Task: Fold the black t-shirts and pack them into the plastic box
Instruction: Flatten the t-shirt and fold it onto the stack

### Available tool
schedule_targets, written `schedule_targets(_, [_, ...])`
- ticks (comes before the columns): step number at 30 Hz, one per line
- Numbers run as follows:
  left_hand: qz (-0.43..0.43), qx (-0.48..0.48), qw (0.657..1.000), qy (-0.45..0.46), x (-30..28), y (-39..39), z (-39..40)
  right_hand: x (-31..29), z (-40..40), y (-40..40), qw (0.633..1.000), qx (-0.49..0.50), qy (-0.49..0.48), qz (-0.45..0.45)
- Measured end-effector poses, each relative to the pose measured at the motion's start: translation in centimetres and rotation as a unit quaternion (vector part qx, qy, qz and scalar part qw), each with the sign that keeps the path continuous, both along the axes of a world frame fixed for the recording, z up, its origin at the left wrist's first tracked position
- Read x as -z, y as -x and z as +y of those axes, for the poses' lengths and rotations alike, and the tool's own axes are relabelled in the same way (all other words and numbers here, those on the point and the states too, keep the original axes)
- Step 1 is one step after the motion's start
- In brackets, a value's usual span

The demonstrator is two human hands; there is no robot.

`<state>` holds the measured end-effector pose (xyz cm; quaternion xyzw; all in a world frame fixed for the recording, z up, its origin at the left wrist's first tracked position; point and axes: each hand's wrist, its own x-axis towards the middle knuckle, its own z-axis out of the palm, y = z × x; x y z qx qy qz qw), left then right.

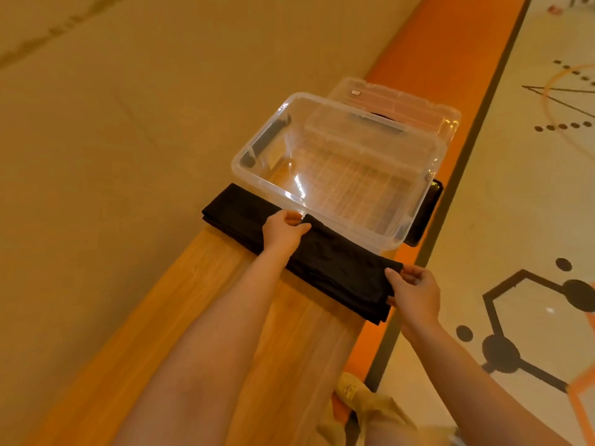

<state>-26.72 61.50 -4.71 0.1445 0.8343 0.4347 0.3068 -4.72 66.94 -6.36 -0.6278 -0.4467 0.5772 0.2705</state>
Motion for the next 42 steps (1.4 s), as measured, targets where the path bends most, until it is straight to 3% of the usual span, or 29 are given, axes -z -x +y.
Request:
schedule_targets(4, [0.088, 0.021, 0.995, 0.032, 0.4, -0.2, -0.1, 0.6, 0.1, -0.7, 0.996, -0.031, -0.042, -0.070])
schedule_targets(6, [0.204, 0.063, 0.976, 0.043, 0.4, -0.7, -0.6, 0.4, -0.2, -1.3, 0.981, -0.076, -0.123, -0.130])
schedule_targets(8, [0.354, 0.142, 0.924, 0.036, 0.8, -1.8, -1.4, 0.4, -0.7, -1.7, 0.943, -0.138, -0.242, -0.184])
schedule_targets(10, [0.451, 0.231, 0.862, -0.006, 1.7, -3.2, -2.2, 0.6, -1.5, -1.7, 0.895, -0.216, -0.328, -0.213])
schedule_targets(12, [0.492, 0.302, 0.816, -0.025, 2.9, -4.4, -2.8, 1.0, -2.1, -1.3, 0.857, -0.288, -0.361, -0.230])
schedule_targets(14, [0.507, 0.339, 0.793, 0.005, 3.9, -5.1, -2.9, 1.6, -2.4, -0.8, 0.823, -0.341, -0.377, -0.255])
schedule_targets(17, [0.461, 0.363, 0.803, 0.102, 4.4, -5.1, -2.8, 2.8, -2.4, -0.3, 0.788, -0.383, -0.388, -0.286])
schedule_targets(22, [0.393, 0.410, 0.801, 0.191, 4.8, -4.6, -3.2, 4.6, -2.2, -0.8, 0.773, -0.420, -0.374, -0.293])
schedule_targets(32, [0.368, 0.406, 0.810, 0.209, 4.6, -5.0, -3.0, 5.2, -2.1, -0.9, 0.770, -0.440, -0.359, -0.292])
schedule_targets(42, [0.414, 0.334, 0.824, 0.197, 3.7, -7.4, -8.4, 2.6, -2.5, -0.5, 0.721, -0.481, -0.420, -0.270])
